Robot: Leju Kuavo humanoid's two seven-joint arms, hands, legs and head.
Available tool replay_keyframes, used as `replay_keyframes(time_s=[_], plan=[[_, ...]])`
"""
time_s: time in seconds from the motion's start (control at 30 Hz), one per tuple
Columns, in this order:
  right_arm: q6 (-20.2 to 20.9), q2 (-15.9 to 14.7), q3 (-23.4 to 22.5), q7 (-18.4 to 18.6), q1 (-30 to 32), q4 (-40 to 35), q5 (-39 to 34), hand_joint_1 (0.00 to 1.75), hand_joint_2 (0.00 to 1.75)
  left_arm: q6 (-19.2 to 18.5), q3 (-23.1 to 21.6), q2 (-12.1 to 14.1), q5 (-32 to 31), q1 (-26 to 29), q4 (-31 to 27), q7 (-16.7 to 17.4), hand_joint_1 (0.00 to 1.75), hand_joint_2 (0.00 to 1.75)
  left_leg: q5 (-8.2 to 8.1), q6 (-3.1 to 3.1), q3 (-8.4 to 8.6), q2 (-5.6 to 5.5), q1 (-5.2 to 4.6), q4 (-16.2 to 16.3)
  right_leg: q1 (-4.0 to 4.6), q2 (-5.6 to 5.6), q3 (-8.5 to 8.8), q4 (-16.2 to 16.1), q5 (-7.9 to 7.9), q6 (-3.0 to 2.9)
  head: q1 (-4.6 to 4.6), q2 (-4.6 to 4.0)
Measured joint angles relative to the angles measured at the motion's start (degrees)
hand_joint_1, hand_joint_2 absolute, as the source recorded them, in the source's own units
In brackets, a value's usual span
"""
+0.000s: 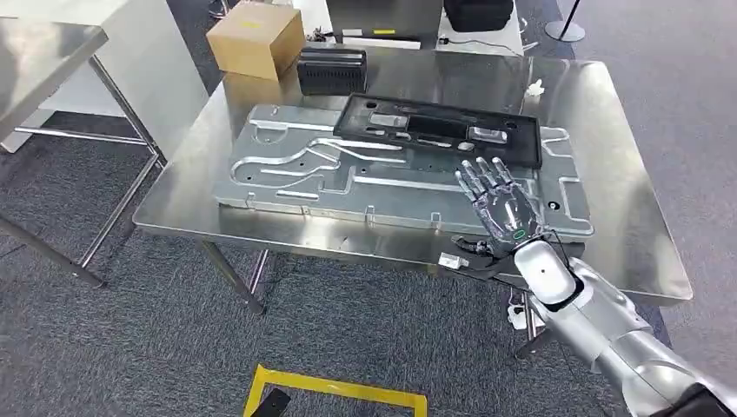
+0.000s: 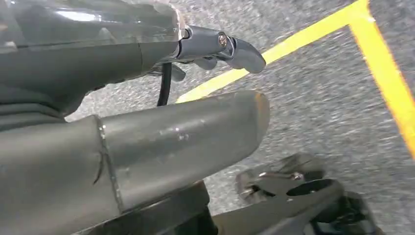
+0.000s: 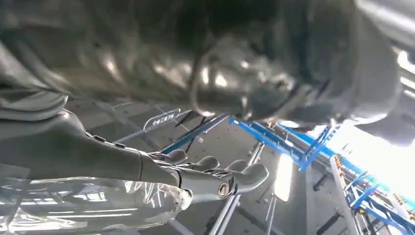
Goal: Take the parts from the cabinet and place them on the table.
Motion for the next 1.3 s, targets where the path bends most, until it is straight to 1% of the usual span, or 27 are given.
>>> replay_keyframes(time_s=[0.07,0.1,0.17,0.27,0.3,0.33,0.37,0.43,0.47,0.5,0.53,0.6,0.63,0.67,0.7,0.8,0.83,0.87,0.9,0.97,1.0,1.07,1.1,1.13,1.17,1.2,1.3], plan=[[0.0,0.0,0.0,0.0,0.1,0.0,0.0,0.00,0.00,0.0,0.0,0.0,0.0,-0.1,0.0,0.0,0.00,0.00,3.97,0.02,3.89,0.00,0.07,-3.2,-0.12,0.02,-1.60,0.0,1.26,0.40,-0.02,0.00],[0.0,0.0,0.0,-0.1,0.1,0.0,0.0,0.00,0.00,0.0,0.0,0.0,-0.1,-0.1,0.0,0.0,0.00,0.00,5.31,0.15,7.38,0.00,0.07,-7.6,-0.21,0.03,-2.34,0.1,1.90,0.70,-0.02,0.00],[0.0,0.0,0.0,-0.1,0.0,0.0,0.0,0.00,0.00,0.0,0.0,0.0,-0.2,-0.3,0.0,0.0,0.00,0.00,2.66,0.45,14.96,-0.13,-0.23,-18.0,0.01,0.07,-3.18,0.3,2.89,1.46,-0.04,0.00],[0.1,0.0,-0.1,-0.2,0.0,0.0,0.0,0.00,0.00,0.0,0.0,0.0,-0.5,-0.2,0.0,0.1,0.00,0.00,3.19,1.82,14.12,-0.39,-0.75,-18.8,-0.08,0.00,-2.90,-0.8,5.03,2.64,-0.09,0.00],[0.1,0.0,-0.1,-0.3,0.1,0.0,0.0,0.00,0.00,0.0,0.0,-0.1,-0.5,-0.1,0.0,0.1,0.00,0.00,4.25,2.75,13.77,-0.29,-0.48,-19.4,-0.13,0.13,-3.07,-1.3,5.67,3.24,0.00,0.00],[0.2,-0.1,-0.1,-0.4,0.2,0.0,0.0,0.00,0.00,0.0,0.0,-0.1,-0.6,-0.1,0.0,0.1,0.00,0.00,5.06,3.33,13.41,0.16,-0.34,-19.5,-0.41,0.22,-3.45,-0.5,3.73,3.31,-0.07,0.00],[0.2,-0.2,-0.1,-0.4,0.3,0.0,0.0,0.00,0.00,0.0,0.0,-0.1,-0.6,-0.2,0.0,0.1,0.00,0.00,5.78,4.03,12.69,0.20,-0.39,-19.6,-0.40,0.12,-4.25,1.8,0.05,3.43,0.09,0.00],[0.2,-0.4,-0.1,-0.4,0.2,0.0,0.0,0.00,0.00,0.0,0.0,-0.1,-0.6,-0.2,0.0,0.1,0.00,0.00,7.37,4.33,10.62,0.18,-0.56,-19.5,-0.30,0.15,-6.45,10.5,-7.21,3.77,0.11,0.00],[0.2,-0.4,-0.1,-0.5,0.3,0.0,0.0,0.00,0.00,0.0,0.0,-0.1,-0.6,-0.1,0.0,0.1,0.00,0.00,8.06,4.36,9.62,0.19,-0.73,-19.4,-0.23,0.14,-7.16,14.6,-8.85,3.87,0.09,0.00],[0.2,-0.4,-0.1,-0.4,0.5,0.1,0.0,0.00,0.00,0.0,0.0,-0.1,-0.6,0.0,0.0,0.2,0.00,0.00,8.70,4.37,8.59,0.20,-0.90,-19.3,-0.18,0.14,-7.20,17.3,-8.60,3.83,0.09,0.00],[0.1,-0.4,-0.2,-0.4,0.8,0.1,0.0,0.00,0.00,0.0,0.0,-0.1,-0.6,0.0,0.0,0.2,0.00,0.00,9.37,4.36,7.48,0.22,-1.04,-19.0,-0.14,0.14,-6.04,17.7,-6.67,3.67,0.09,0.00],[-0.7,-0.2,-1.4,0.2,2.0,-0.1,-0.1,0.00,0.00,0.3,0.0,-0.2,-0.6,0.0,0.0,0.2,0.00,0.00,10.36,4.26,5.79,0.18,-1.28,-18.6,0.33,0.16,-0.40,12.0,-3.20,2.82,0.09,0.00],[-1.5,0.2,-2.7,0.6,3.0,-0.2,-0.1,0.00,0.00,0.4,0.1,-0.3,-0.5,0.0,0.0,0.2,0.00,0.00,10.84,4.18,5.33,0.16,-1.36,-18.5,0.73,0.19,3.80,6.9,-3.43,2.08,0.07,0.00],[-2.2,0.4,-4.2,1.2,4.0,-0.3,-0.4,0.00,0.00,0.5,0.2,-0.5,-0.5,0.0,0.0,0.2,0.00,0.00,11.18,3.90,5.02,0.08,-1.49,-18.4,1.16,0.03,7.63,1.8,-5.95,1.26,0.02,0.00],[-3.1,1.1,-5.7,1.8,5.3,-0.6,-0.7,0.00,0.00,0.9,0.4,-0.5,-0.5,0.0,0.0,0.2,0.00,0.00,11.63,3.63,4.97,0.14,-1.53,-18.4,1.17,-0.25,9.47,-2.0,-7.09,1.09,0.00,0.00],[-6.7,3.0,-11.4,2.7,11.5,-0.4,-4.9,0.00,0.00,1.4,1.0,-0.7,0.1,0.2,0.0,0.1,0.00,0.00,13.32,2.53,5.02,-0.02,-1.10,-19.3,1.58,-0.33,9.04,-2.7,-5.65,0.36,0.04,0.00],[-7.2,4.1,-13.6,2.5,14.1,-0.3,-6.5,0.00,0.00,1.6,1.4,-0.6,0.2,0.3,0.0,0.1,0.00,0.00,12.30,2.14,4.75,-0.15,-1.02,-18.7,0.84,-0.85,8.84,-3.4,-4.66,0.16,0.11,0.00],[-7.3,4.9,-15.6,2.3,16.0,-0.1,-7.5,0.00,0.00,1.7,1.7,-0.6,0.4,0.6,0.0,0.0,0.00,0.00,9.51,1.75,3.98,-0.23,-1.07,-17.4,0.76,-0.78,8.28,-3.6,-4.02,-0.34,0.04,0.00],[-7.4,5.8,-17.8,2.2,17.9,0.1,-8.0,0.00,0.00,1.8,1.9,-0.6,0.4,0.9,0.0,0.0,0.00,0.00,4.98,1.31,2.81,-0.22,-0.82,-13.4,0.68,-0.72,7.15,-3.5,-3.23,-0.48,-0.07,0.00],[-7.5,6.7,-20.2,1.0,20.5,0.3,-10.7,0.00,0.00,2.0,2.2,-0.5,0.5,1.0,0.0,0.0,0.00,0.00,0.07,0.57,1.09,-0.20,-0.25,-5.6,0.62,-0.68,5.42,-3.5,-1.95,-0.36,-0.07,0.00],[-7.6,7.3,-22.0,0.2,22.3,0.6,-13.0,0.00,0.00,2.1,2.5,-0.5,0.7,1.0,0.0,-0.1,0.00,0.00,0.04,0.25,0.85,-0.19,-0.01,-2.4,0.54,-0.79,4.49,-3.3,-1.30,-0.17,-0.04,0.00],[-7.6,9.1,-27.0,-2.4,26.1,2.5,-19.2,0.00,0.00,2.3,3.2,-0.5,1.2,1.3,0.0,-0.4,0.00,0.00,4.69,-0.41,3.41,-0.17,0.44,-2.6,0.20,-1.03,2.60,-2.7,-0.36,0.45,-0.07,0.00],[-7.6,9.8,-29.0,-3.3,27.6,3.2,-21.1,0.00,0.00,2.4,3.5,-0.5,1.3,1.4,0.0,-0.4,0.00,0.00,6.65,-0.72,6.05,-0.17,0.66,-5.6,-0.06,-1.13,1.59,-2.1,-0.05,0.76,-0.07,0.00],[-7.6,10.3,-30.9,-4.3,28.9,3.9,-23.1,0.00,0.00,2.5,3.7,-0.5,1.4,1.5,0.0,-0.5,0.00,0.00,7.04,-0.96,9.74,-0.20,0.89,-10.3,-0.26,-1.06,0.53,-1.3,0.27,1.22,-0.07,0.00],[-7.4,10.7,-32.8,-5.9,29.7,4.9,-25.8,0.00,0.00,2.7,3.8,-0.5,1.5,1.5,0.0,-0.5,0.00,0.00,4.03,-1.23,13.18,-0.56,1.03,-15.5,-0.21,-0.94,-0.23,-0.5,0.50,1.58,-0.18,0.00],[-6.7,11.3,-35.4,-7.5,30.4,6.6,-29.5,0.00,0.00,2.9,4.1,-0.4,1.7,1.5,0.0,-0.6,0.00,0.00,2.38,-0.58,15.60,-0.92,0.42,-19.2,-0.17,-0.80,-0.62,0.1,0.70,1.90,-0.15,0.00],[-1.7,12.6,-45.0,-10.1,33.4,13.1,-41.2,0.00,0.00,3.1,5.2,-0.5,1.9,1.5,0.0,-0.6,0.00,0.00,2.81,1.41,14.59,-0.87,0.02,-18.9,-0.14,-1.03,-0.41,-0.6,2.23,3.24,-0.09,0.00]])
